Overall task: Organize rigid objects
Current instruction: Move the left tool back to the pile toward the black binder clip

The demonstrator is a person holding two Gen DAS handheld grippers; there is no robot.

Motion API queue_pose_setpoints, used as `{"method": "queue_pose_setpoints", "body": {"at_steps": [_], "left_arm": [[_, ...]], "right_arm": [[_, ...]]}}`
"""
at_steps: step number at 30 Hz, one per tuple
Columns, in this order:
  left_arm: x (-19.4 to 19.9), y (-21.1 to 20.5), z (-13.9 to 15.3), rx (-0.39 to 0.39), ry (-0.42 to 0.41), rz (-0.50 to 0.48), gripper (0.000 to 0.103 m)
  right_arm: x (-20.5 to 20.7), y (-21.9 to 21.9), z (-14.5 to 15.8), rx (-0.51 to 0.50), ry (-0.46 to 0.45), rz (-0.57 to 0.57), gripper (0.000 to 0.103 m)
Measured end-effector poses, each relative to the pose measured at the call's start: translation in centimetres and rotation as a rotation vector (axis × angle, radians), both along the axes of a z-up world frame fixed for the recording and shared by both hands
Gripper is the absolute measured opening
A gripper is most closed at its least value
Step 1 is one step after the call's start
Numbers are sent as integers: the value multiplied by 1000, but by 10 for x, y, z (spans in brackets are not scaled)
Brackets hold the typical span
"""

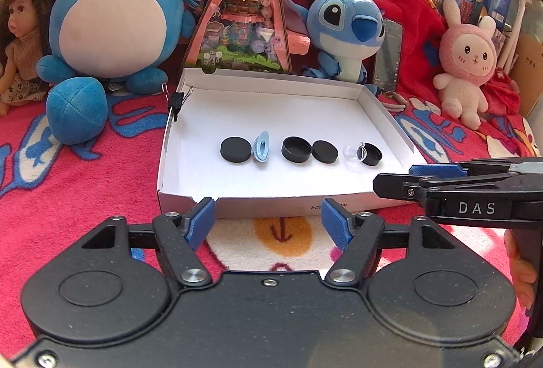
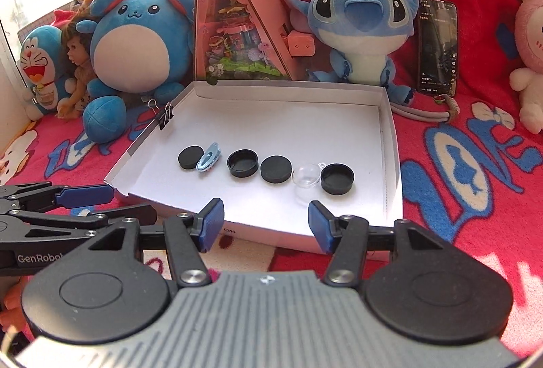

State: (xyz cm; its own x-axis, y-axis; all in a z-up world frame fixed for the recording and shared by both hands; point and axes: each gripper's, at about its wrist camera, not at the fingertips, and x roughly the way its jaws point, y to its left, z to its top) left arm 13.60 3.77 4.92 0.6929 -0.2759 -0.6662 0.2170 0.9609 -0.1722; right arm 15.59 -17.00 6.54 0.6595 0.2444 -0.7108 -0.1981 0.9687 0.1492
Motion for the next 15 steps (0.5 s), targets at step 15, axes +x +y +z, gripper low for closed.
{"method": "queue_pose_setpoints", "body": {"at_steps": [15], "left_arm": [[-65, -2, -11, 3, 21, -104, 71]], "right_arm": [[-59, 0, -14, -41, -38, 98, 72]]}}
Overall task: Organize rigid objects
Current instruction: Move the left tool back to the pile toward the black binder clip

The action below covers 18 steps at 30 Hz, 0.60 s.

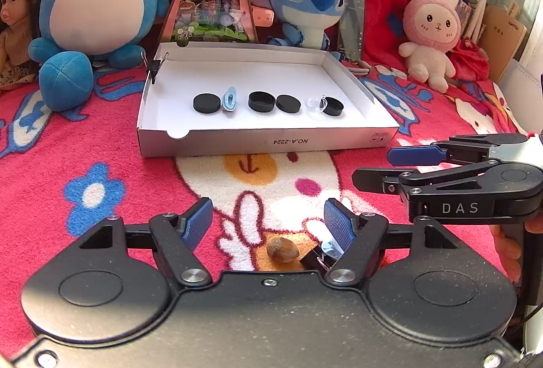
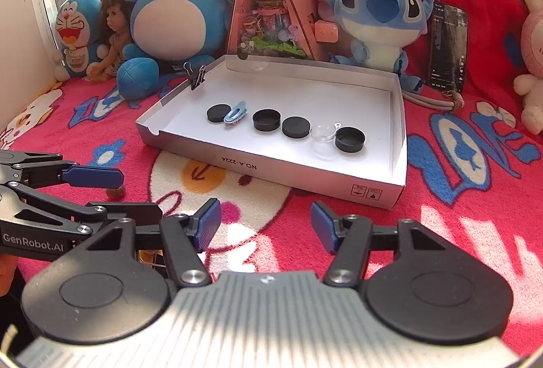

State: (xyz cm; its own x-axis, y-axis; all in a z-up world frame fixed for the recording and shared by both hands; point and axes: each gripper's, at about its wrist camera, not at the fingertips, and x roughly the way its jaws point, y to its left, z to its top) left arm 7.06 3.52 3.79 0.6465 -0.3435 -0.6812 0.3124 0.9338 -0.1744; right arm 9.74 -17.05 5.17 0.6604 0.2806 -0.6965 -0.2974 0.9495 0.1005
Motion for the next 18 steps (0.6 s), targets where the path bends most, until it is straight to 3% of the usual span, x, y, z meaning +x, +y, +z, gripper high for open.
{"method": "queue_pose_setpoints", "body": {"at_steps": [5, 7, 9, 14, 16, 18], "left_arm": [[-19, 2, -5, -11, 28, -20, 68], [-26, 4, -5, -23, 42, -13, 61], [-31, 6, -4, -51, 57, -21, 46], [-43, 1, -3, -77, 68, -55, 34], [-45, -5, -4, -60, 60, -66, 31], [-45, -9, -7, -53, 61, -67, 24]], "right_arm": [[-19, -2, -8, -44, -11, 20, 72], [-27, -3, -10, -56, -16, 26, 72], [-35, -4, -12, -57, -12, 20, 72], [-52, -5, -17, -50, -2, 20, 71], [-57, -4, -19, -50, -1, 18, 67], [-59, -4, -22, -46, 5, 11, 56]]}}
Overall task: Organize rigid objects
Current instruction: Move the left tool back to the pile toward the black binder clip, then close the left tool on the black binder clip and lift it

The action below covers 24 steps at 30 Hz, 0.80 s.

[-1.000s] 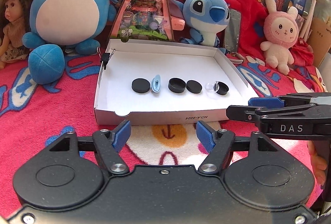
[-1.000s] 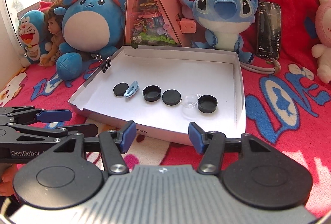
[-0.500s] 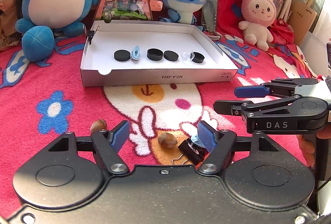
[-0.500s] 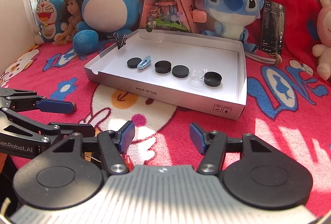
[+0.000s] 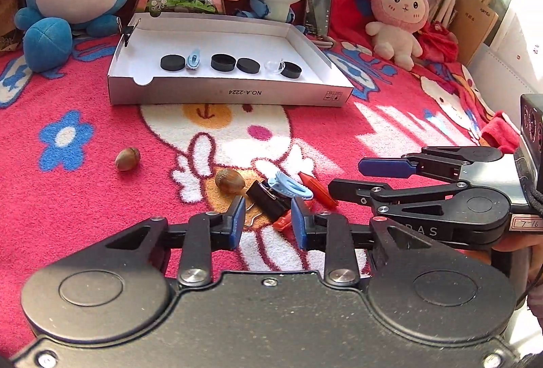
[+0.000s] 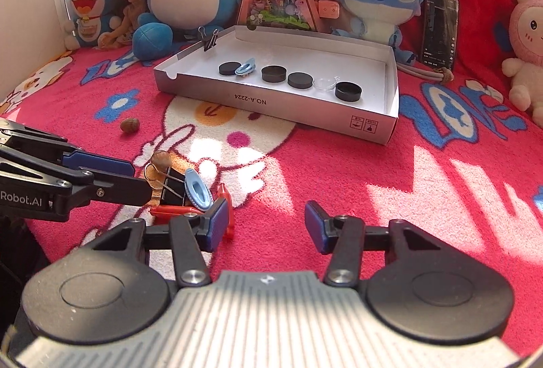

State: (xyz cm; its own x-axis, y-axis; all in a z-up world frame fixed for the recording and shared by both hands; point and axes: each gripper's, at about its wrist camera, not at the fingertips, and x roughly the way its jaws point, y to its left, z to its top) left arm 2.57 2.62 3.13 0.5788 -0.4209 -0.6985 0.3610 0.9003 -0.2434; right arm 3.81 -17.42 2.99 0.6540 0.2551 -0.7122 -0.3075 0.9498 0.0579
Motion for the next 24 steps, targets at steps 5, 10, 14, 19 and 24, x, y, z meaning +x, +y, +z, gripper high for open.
{"method": "queue_pose_setpoints", "body": {"at_steps": [5, 10, 14, 19, 24], "left_arm": [[10, -5, -10, -51, 38, 39, 21], [15, -9, -16, -53, 33, 62, 14], [13, -10, -15, -23, 11, 48, 9], [14, -2, -15, -12, 11, 60, 9], [15, 5, -15, 10, -11, 94, 9]], "right_arm": [[-1, -2, -5, 43, 17, -17, 46], [-2, -1, -5, 57, 13, -11, 41], [-2, 1, -6, 63, 11, -6, 40], [-1, 2, -7, 77, 10, -9, 40], [-1, 3, -7, 84, 15, 2, 38]]}}
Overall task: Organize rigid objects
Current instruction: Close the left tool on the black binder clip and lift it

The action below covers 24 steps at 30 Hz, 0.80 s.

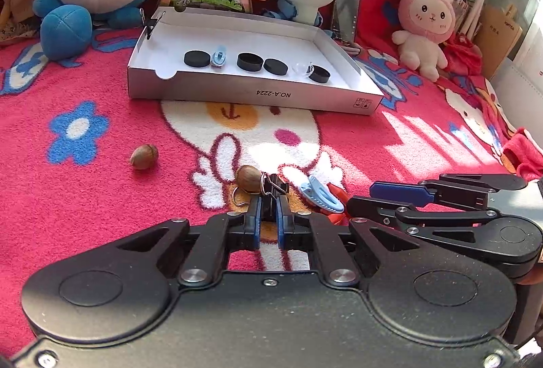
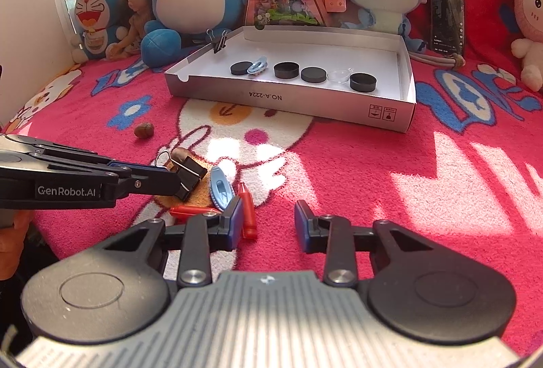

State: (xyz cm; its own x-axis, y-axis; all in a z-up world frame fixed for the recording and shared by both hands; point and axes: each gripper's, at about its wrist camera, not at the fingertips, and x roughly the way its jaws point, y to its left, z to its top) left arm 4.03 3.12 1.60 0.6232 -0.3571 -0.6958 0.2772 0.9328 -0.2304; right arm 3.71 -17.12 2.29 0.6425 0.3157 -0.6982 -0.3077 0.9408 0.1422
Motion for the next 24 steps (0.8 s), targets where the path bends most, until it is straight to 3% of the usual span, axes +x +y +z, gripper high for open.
{"method": "queue_pose_setpoints", "body": {"at_steps": [5, 9, 16, 19, 24], "left_arm": [[1, 3, 1, 36, -32, 24, 11], [3, 6, 2, 103, -65, 71, 19], [3, 13, 1, 71, -29, 91, 21], [1, 8, 0, 69, -28, 72, 30], [5, 4, -6, 82, -30, 71, 31]], "right_arm": [[-2, 4, -3, -19, 0, 6, 36], [-2, 4, -4, -60, -21, -16, 36], [1, -3, -6, -67, -32, -54, 36], [2, -3, -7, -60, -32, -61, 37], [2, -3, -7, -64, -37, -60, 39]]}}
